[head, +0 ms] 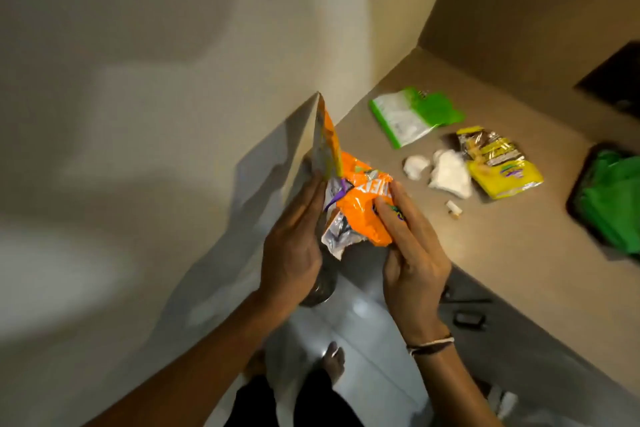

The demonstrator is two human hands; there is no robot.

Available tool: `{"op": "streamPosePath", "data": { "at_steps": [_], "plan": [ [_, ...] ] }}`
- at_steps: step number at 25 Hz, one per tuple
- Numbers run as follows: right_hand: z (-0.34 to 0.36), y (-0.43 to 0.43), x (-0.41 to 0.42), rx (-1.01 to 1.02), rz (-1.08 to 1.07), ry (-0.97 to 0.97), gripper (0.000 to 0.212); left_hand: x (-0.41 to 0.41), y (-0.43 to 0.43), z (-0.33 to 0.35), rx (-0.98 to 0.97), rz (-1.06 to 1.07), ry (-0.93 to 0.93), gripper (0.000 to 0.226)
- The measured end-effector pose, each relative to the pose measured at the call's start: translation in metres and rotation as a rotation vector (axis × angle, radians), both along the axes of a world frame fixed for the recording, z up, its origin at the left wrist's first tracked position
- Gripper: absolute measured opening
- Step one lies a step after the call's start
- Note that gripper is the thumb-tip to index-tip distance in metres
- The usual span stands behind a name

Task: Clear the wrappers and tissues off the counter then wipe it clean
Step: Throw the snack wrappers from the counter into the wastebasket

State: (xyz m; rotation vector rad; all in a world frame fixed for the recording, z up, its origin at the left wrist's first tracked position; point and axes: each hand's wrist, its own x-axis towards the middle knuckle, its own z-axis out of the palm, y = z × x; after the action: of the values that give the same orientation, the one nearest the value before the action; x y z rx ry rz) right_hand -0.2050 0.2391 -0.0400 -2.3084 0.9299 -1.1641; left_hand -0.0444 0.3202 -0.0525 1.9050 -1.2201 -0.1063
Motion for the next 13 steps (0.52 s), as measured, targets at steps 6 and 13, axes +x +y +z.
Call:
{"op": "streamPosePath", "data": {
  "at_steps": [6,13],
  "plan": [
    [-0.112,0.085,-0.012,0.290,0.018,0.192,0.052,0.009,0.117,-0.106,0.188,0.034,0.010,0.059],
    [-0.290,0.067,-0.004,0.655,-0.185,0.516,0.037,0.015,0.109,-0.297,0.507,-0.079,-0.111,0.064]
  ]
}}
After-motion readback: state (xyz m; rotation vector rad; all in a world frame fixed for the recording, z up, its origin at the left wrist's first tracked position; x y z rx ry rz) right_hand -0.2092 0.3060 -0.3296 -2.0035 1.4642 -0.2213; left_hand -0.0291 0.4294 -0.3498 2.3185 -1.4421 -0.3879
